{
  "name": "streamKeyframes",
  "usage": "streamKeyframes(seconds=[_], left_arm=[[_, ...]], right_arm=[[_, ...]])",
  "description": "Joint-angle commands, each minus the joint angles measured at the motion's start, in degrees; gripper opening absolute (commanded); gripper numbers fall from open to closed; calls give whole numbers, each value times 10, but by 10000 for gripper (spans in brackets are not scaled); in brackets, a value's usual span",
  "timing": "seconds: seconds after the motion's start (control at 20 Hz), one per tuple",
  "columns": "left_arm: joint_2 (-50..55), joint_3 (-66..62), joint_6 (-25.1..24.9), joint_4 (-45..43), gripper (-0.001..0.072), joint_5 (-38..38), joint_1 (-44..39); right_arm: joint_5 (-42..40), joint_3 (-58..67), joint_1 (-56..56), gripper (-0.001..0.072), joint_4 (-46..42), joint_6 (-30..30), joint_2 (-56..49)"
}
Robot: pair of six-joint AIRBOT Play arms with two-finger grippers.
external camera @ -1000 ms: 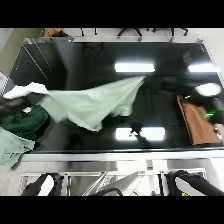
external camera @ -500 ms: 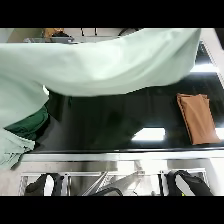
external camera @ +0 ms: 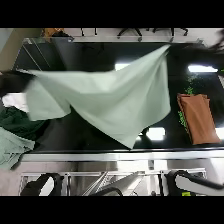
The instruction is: Fold the shirts.
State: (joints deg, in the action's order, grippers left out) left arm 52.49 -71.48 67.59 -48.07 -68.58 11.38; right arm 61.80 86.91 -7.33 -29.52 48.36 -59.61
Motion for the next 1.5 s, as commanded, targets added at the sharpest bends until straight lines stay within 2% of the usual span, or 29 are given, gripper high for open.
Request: streamKeyframes(seconds=[0.0, 0.15, 0.2, 0.25, 0.3, 0.45, 0.55, 0.75, 0.8, 0.85, 0.9, 1.0, 1.15, 1.45], left_arm=[[118, 122, -31, -5, 12, 89, -64], [223, 159, -51, -4, 12, 136, -76], [255, 152, -51, -4, 12, 136, -76], [284, 140, -52, -4, 12, 135, -74], [308, 124, -52, -4, 12, 135, -70], [364, 58, -52, -4, 13, 115, -62], [396, 11, -52, -4, 13, 95, -61], [452, -64, -52, -4, 14, 27, -61], [462, -79, -52, -4, 14, 8, -61], [468, -92, -52, -4, 14, -8, -58], [470, -102, -52, -4, 14, -19, -56], [470, -114, -52, -4, 14, -20, -51], [470, -121, -43, -4, 14, -18, -47], [470, -121, -42, -4, 14, -20, -47]], right_arm=[[10, -10, 48, 20, -1, -4, -174], [-10, -9, 62, 21, 2, 0, -276], [-11, -9, 61, 114, 1, 5, -287], [-8, -9, 58, 284, 1, 5, -286], [3, -9, 50, 325, 1, 6, -275], [93, -10, 4, 325, -12, 67, -217], [153, -36, -26, 324, -54, 120, -171], [167, -237, -30, 326, -161, 209, -32], [166, -299, -28, 357, -167, 229, 9], [158, -359, -24, 495, -166, 244, 51], [139, -422, -15, 527, -166, 258, 96], [85, -531, 19, 527, -163, 293, 169], [6, -643, 91, 526, -130, 335, 221], [-139, -680, 205, 526, -101, 334, 165]])
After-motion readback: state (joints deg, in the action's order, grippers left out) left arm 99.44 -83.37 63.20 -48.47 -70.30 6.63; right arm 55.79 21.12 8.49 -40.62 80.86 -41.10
